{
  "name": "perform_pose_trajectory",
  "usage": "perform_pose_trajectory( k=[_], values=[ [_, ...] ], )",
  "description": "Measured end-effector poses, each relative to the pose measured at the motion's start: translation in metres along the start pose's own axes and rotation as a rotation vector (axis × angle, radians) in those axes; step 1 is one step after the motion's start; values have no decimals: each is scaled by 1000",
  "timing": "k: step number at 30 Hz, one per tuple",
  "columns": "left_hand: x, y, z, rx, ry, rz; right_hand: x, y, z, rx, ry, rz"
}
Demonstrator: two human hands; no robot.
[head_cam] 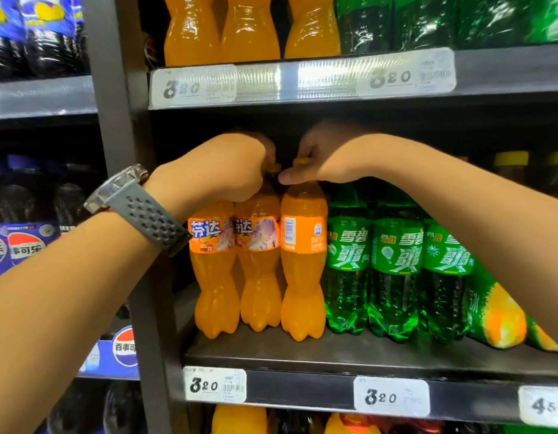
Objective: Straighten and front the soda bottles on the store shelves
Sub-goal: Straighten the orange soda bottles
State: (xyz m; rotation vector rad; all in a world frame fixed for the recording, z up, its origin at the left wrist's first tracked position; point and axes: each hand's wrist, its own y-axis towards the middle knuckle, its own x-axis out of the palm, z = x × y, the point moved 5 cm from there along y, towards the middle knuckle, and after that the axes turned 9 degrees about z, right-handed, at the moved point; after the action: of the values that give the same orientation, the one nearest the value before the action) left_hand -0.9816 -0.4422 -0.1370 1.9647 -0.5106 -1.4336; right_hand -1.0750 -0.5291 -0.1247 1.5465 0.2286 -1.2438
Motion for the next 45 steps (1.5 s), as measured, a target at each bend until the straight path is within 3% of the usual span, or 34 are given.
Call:
perform_pose_trajectory(
  k=[5,13,18,25,35,45],
  values=[
    [-1,-1,-4,-8,-12,12,-8,-9,8,-35,192,-99],
    [-2,3,-5,-13,33,14,0,3,6,-2,23,38],
    [3,3,-2,15,31,-21,-3,-6,9,-26,186,-119],
    [9,5,-3,27,80,-58,-5,-5,7,-17,113,-7],
    [17,-8,-26,-96,263,-277,-1,-7,7,-20,124,-25],
    [14,-10,-28,-113,204,-246,0,-3,9,18,128,-23]
  ],
)
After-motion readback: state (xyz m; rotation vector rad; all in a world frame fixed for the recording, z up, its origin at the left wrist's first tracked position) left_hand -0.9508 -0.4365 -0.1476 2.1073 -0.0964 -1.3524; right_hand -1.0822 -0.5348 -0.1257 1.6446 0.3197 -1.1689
